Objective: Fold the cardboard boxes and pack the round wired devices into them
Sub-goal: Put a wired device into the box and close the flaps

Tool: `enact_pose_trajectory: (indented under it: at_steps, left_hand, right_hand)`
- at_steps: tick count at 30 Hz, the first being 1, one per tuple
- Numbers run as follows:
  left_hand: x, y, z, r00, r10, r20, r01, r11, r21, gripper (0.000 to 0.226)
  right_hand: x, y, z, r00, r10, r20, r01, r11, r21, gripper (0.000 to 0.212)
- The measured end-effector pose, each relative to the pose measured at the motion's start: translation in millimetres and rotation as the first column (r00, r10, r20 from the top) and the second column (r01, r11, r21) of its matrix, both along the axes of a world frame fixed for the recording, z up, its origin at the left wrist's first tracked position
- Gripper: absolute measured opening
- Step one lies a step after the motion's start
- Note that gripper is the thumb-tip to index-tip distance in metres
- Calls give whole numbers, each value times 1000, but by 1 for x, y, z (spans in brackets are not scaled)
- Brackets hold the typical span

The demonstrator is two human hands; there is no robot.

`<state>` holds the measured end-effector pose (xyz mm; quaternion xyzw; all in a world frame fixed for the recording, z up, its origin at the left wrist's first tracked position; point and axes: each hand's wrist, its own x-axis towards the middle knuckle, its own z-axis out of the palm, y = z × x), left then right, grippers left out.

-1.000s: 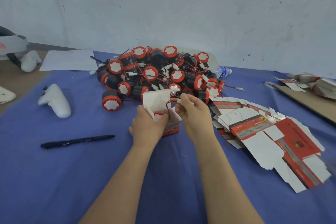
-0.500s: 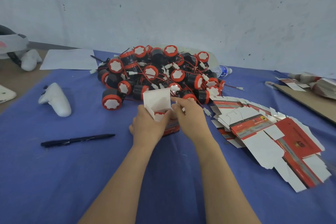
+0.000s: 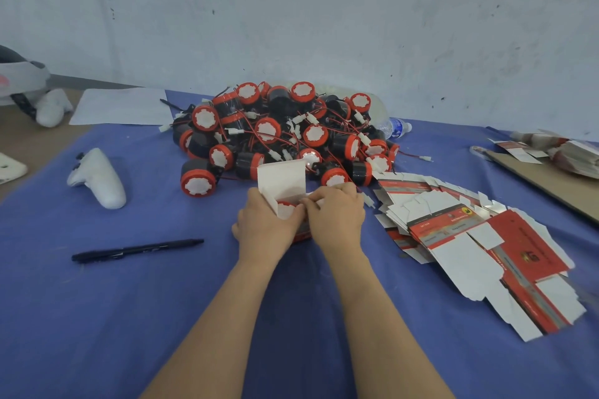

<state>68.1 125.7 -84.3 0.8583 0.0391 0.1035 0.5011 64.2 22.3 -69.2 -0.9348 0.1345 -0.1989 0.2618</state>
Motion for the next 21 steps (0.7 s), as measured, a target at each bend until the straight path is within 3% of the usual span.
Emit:
enact_pose_trajectory:
  at_steps: [2, 4, 7, 11, 14, 18, 21]
  left_hand:
    - [1, 1, -3, 999, -45, 28, 47, 997, -54, 50]
    - [1, 1, -6, 991, -123, 58, 130, 982, -136, 46]
    - [0, -2, -9, 966, -238, 100, 251, 955, -156, 37]
    - [-2, -6, -8, 969, -228, 98, 244, 946, -215, 39]
    - [-3, -8, -5, 980, -189, 66, 200, 937, -286, 41]
    - [-3, -10, -6, 988, -146, 50, 154, 962, -226, 43]
    - [-2, -10, -5, 994, -96, 50, 103, 979, -177, 50]
  right_hand:
    - [1, 0, 1, 997, -62, -37, 65, 994, 82, 23]
    - [2, -4, 3, 995, -93, -41, 100, 969, 225, 41]
    - [1, -16, 3, 997, -70, -18, 70, 876, 477, 50]
    - [-1, -17, -1, 1000, -2, 28, -9, 915, 404, 36]
    - [-1, -12, -3, 998, 18, 57, -37, 935, 353, 38]
    - [-1, -13, -4, 998, 32, 54, -47, 952, 302, 39]
    - [1, -14, -2, 995, 59, 85, -86, 927, 365, 28]
